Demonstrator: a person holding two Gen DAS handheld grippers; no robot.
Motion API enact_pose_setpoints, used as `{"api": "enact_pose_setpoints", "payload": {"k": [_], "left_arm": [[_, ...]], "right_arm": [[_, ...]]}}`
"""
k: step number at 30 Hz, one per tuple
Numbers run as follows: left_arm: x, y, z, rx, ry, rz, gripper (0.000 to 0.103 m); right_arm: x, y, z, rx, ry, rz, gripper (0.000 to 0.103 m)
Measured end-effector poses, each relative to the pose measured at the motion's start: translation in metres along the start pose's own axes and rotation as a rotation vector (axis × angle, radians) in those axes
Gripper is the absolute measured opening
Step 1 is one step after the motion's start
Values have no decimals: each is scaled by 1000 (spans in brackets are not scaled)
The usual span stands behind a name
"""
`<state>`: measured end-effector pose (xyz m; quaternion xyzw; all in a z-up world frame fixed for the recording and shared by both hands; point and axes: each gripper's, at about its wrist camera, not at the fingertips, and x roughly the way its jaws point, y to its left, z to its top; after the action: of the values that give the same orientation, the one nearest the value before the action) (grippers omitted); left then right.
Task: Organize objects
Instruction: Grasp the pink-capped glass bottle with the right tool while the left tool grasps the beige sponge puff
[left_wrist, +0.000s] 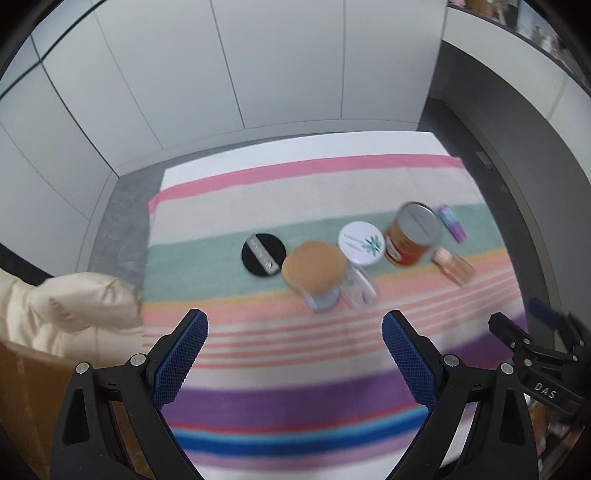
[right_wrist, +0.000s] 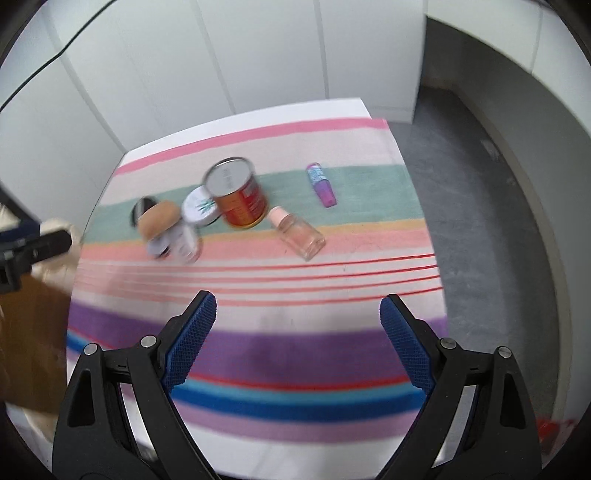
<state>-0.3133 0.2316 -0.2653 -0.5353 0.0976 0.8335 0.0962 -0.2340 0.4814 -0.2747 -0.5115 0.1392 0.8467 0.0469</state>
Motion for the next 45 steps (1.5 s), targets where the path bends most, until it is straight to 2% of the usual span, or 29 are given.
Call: {"api": "enact_pose_setpoints", "payload": {"k": [2, 6, 12, 15, 18, 21, 22, 25, 26, 28, 29, 37, 45], "left_arm": [[21, -1, 3, -18, 8, 1, 96], [63, -5, 5, -25, 47, 18, 96], [91, -1, 4, -60, 60, -2, 96], [100, 1, 6, -82, 65, -16, 96], [106, -1, 9, -97, 66, -23, 96], [113, -6, 11, -111, 68, -30, 96], [115, -7, 11, -111, 70, -28, 96], [119, -9, 13, -117, 66, -22, 94], [119, -8, 13, -122, 54, -26, 90], [117, -6, 14, -132, 34, -49, 71], [116, -6, 14, -132, 30, -58, 69], [98, 0, 17, -99, -17, -2, 65], [82, 8, 18, -106, 0, 23, 65]], "right_arm": [[20, -3, 7, 90, 16, 16, 92], [54, -3, 19, 252, 4, -25, 92], [88, 7, 27, 349, -10, -118, 92], [93, 19, 28, 317, -53, -201, 92], [96, 27, 26, 252, -80, -266, 86], [96, 29, 25, 198, -111, -311, 66], [95, 28, 24, 182, -121, -315, 65], [94, 26, 23, 149, -138, -306, 65], [94, 26, 22, 144, -141, -298, 64], [92, 23, 21, 136, -145, -283, 64], [91, 22, 21, 132, -145, -275, 64], [91, 21, 25, 113, -113, -240, 64], [77, 31, 22, 24, -87, -217, 64]]}}
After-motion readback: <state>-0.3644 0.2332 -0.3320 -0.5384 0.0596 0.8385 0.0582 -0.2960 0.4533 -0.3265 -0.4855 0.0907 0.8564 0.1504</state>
